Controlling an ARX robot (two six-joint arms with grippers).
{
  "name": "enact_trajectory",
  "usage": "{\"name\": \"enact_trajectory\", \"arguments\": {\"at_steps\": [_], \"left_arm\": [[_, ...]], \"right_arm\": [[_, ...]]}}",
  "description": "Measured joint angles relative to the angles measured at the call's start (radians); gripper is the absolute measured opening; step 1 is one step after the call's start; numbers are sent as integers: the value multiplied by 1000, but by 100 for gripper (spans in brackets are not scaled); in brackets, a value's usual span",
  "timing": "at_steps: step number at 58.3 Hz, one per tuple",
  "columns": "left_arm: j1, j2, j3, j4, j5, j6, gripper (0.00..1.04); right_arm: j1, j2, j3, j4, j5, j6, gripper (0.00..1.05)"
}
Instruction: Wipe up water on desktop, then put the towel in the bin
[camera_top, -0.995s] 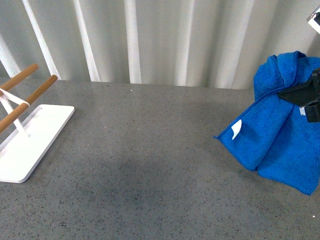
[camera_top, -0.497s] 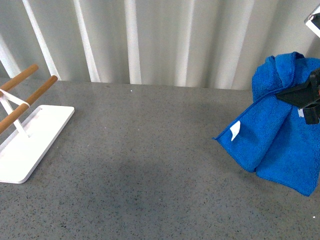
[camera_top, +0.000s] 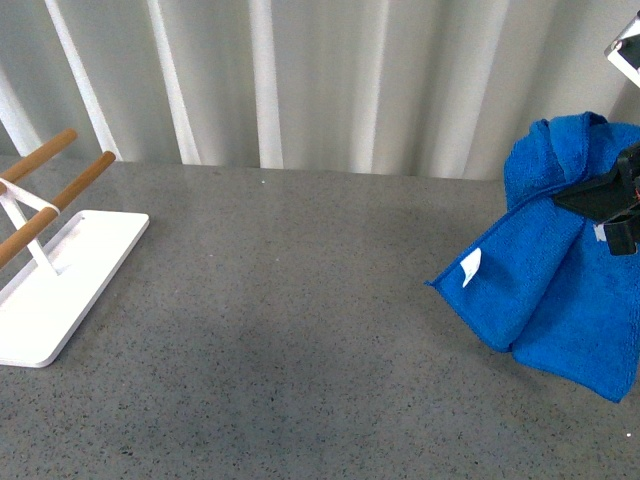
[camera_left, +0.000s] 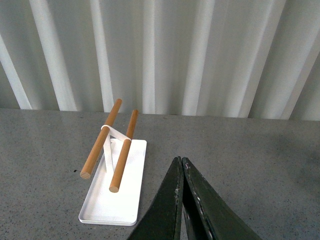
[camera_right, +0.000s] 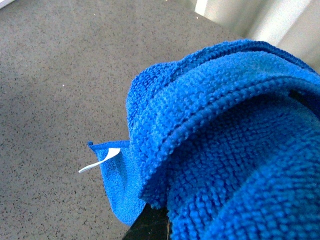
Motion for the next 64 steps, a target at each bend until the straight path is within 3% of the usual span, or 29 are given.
{"name": "enact_trajectory", "arguments": {"at_steps": [17,29,45,53,64], "left_arm": [[0,-1,0,0,0,0,56],[0,-1,0,0,0,0,99],[0,-1,0,0,0,2,98],[0,-1,0,0,0,2,98],[0,-1,0,0,0,2,98]], "right_arm": [[-16,177,165,-190,55,148,5],[-19,380,248,-243,84,175,5],[21,541,339,-223,63,174,5],[-16,572,331,-180,4,172,5],[-75,574,329,-187,8,131,5]]}}
